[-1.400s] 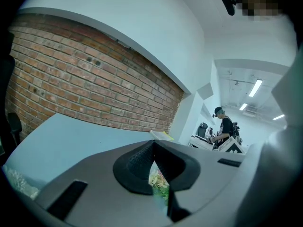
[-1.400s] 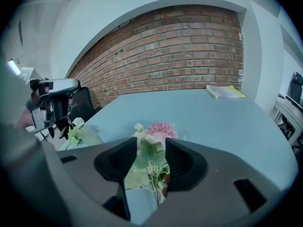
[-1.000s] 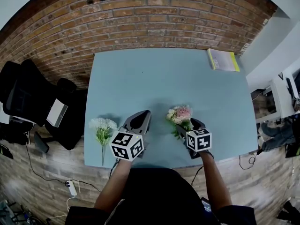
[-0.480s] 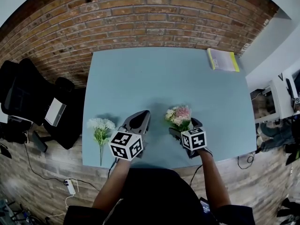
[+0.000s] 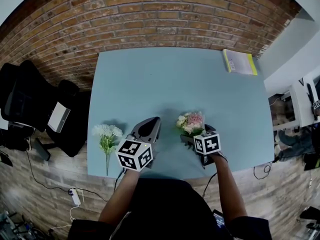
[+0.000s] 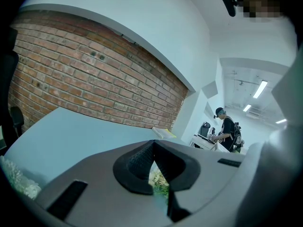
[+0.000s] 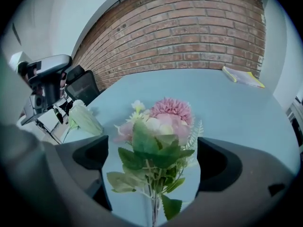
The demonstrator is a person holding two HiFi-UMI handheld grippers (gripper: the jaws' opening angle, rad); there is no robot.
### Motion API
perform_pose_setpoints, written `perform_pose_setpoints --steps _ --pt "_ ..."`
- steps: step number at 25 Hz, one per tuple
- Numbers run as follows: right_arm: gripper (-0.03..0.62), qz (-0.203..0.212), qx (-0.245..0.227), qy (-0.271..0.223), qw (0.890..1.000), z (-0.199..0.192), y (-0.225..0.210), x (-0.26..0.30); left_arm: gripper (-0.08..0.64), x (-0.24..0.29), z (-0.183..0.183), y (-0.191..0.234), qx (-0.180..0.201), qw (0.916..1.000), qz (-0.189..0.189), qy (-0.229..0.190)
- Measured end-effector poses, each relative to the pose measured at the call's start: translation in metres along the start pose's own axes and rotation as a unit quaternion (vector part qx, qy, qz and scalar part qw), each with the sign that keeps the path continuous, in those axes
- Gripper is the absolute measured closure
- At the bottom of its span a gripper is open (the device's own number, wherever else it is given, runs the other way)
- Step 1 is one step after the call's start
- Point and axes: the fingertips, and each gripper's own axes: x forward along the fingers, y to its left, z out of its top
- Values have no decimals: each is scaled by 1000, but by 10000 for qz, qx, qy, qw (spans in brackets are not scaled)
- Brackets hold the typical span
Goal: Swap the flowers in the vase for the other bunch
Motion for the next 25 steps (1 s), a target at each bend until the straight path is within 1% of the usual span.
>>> perform_pose_setpoints --steps 8,13,17,21,25 --pt "40 80 7 258 9996 -6 -3 13 552 3 -3 4 -20 10000 38 59" --pt "40 107 -65 596 9981 -9 -6 20 552 8 -5 6 -55 9999 63 86" --pt "40 64 -168 760 9969 -9 -9 26 552 10 -8 9 -51 9999 109 109" --pt "40 -40 -120 903 9958 -9 -14 33 552 13 -7 12 -55 9998 103 133" --pt "41 -123 -171 1121 9935 -13 -18 40 552 16 -4 16 -18 9998 126 146"
